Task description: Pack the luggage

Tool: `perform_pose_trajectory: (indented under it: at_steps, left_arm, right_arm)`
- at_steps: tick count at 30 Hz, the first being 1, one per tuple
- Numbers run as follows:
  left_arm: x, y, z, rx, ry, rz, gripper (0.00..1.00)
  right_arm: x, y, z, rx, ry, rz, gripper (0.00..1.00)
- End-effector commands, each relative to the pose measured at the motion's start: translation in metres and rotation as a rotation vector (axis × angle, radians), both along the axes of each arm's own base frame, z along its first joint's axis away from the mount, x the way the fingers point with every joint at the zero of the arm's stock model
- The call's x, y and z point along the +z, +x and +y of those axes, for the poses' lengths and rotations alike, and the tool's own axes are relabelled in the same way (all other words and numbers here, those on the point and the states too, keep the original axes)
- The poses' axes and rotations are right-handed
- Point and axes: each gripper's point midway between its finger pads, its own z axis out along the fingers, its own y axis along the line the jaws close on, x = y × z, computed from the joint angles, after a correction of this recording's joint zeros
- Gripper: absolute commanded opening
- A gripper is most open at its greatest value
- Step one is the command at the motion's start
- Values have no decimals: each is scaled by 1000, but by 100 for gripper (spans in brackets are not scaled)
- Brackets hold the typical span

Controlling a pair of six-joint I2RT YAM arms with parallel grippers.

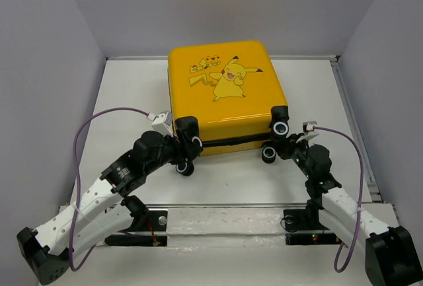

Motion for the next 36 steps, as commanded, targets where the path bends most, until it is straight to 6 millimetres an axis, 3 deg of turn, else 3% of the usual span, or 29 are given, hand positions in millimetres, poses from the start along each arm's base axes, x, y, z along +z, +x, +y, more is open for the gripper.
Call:
perform_pose_trajectory:
  at_steps: [1,5,9,10,11,13,14,15,16,17,18,19,20,21,22,23,24,25,27,29,32,36]
  left_arm:
    - [122,-19,-34,-213,-308,-343,6]
    - [121,-19,-44,-246,-340,-331,6]
    - [126,-15,-64,-305,-384,-331,6]
    - [132,-16,-64,-305,-398,-346,6]
    - [133,-14,-68,-314,-401,-341,6]
    - [138,-10,-71,-313,-411,-352,6]
    - [141,-8,-73,-310,-414,-355,6]
    - [144,-8,-73,-310,-422,-365,6]
    - [147,-7,-74,-307,-427,-368,6]
    - [149,-7,-75,-308,-434,-369,6]
    - [153,-6,-75,-306,-445,-376,6]
    - [154,-6,-77,-313,-451,-371,6]
    - [156,-6,-79,-319,-455,-371,6]
    - [157,-6,-82,-330,-459,-367,6]
    - [159,-7,-83,-337,-469,-366,6]
    - [163,-8,-83,-342,-478,-372,6]
    - [164,-8,-84,-345,-479,-373,6]
    - [169,-8,-84,-349,-484,-380,6]
    - [177,-10,-83,-348,-494,-390,6]
    - [184,-10,-80,-336,-498,-401,6]
    - [188,-11,-74,-314,-509,-406,6]
    - [185,-11,-68,-284,-534,-396,6]
  right_arm:
    - [49,11,6,13,45,-151,7]
    - [53,2,16,70,116,-148,7]
    - [41,-28,56,170,147,-125,7]
    - [40,-21,49,116,129,-126,7]
    - [39,-35,70,176,119,-118,7]
    - [34,-39,80,155,81,-107,7]
    - [40,-54,100,219,85,-113,7]
    - [33,-56,109,227,56,-103,7]
    - [39,-53,114,190,50,-116,7]
    - [38,-65,131,238,34,-114,7]
    - [24,-66,145,255,-24,-91,7]
    - [42,-76,172,310,1,-123,7]
    - [41,-82,189,343,-12,-124,7]
    - [18,-87,210,385,-76,-92,7]
    - [18,-96,230,435,-73,-95,7]
    - [44,-114,264,507,-3,-143,7]
    - [45,-124,283,547,2,-147,7]
    - [26,-136,303,605,-30,-134,7]
    - [38,-162,342,699,26,-170,7]
    - [62,-175,355,747,165,-194,7]
    - [64,-178,357,751,239,-192,7]
    - [70,-168,338,647,343,-191,7]
